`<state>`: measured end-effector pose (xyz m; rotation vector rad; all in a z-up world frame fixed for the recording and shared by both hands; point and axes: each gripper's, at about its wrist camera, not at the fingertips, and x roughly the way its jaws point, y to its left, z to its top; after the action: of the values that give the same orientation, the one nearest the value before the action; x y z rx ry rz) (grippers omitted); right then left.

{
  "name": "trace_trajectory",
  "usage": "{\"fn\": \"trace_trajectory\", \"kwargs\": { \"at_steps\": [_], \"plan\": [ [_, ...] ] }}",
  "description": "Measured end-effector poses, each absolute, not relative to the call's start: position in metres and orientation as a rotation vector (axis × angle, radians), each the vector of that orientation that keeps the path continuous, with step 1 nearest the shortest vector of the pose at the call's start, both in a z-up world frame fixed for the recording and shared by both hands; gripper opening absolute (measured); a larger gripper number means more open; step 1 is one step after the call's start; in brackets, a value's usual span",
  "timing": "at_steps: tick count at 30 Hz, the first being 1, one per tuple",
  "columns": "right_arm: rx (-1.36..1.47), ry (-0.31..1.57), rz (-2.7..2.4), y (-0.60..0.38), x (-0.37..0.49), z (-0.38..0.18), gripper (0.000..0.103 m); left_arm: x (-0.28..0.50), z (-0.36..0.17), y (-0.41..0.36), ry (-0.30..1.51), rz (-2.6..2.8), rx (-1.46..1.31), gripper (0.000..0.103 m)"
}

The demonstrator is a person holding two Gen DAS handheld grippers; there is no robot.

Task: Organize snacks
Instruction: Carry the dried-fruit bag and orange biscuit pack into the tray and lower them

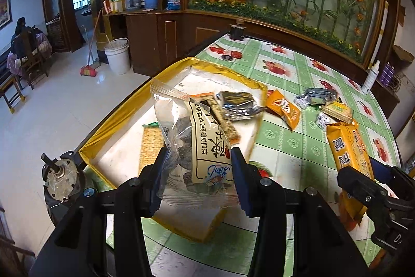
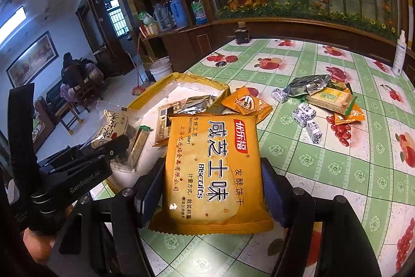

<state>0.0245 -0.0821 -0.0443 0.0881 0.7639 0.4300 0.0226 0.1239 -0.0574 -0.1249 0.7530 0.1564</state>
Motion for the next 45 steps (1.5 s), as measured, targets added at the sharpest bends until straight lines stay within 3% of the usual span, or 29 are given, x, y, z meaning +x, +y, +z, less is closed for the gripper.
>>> {"fn": "trace_trajectory", "kwargs": {
  "at_steps": [20, 33, 42, 45],
  "plan": [
    [0.086, 0.799, 0.607, 0.01, 0.101, -0.057, 0.07, 0.046, -0.083, 0.179, 0.816, 0.198, -0.221, 0.045],
    [0.039, 0.873, 0.614, 0.062, 0.164, -0.092, 0.071, 0.074, -0.098, 0.176, 0.851, 0.21, -0.184, 0.045],
    [0.044, 0.875, 0.612, 0.06, 0.169, -0.093, 0.072, 0.07, -0.1, 0.181, 0.862, 0.22, -0.205, 0.058],
    [0.061, 0.868, 0.604, 0.049, 0.167, -0.088, 0.072, 0.068, -0.095, 0.18, 0.854, 0.215, -0.219, 0.069]
  ]
}}
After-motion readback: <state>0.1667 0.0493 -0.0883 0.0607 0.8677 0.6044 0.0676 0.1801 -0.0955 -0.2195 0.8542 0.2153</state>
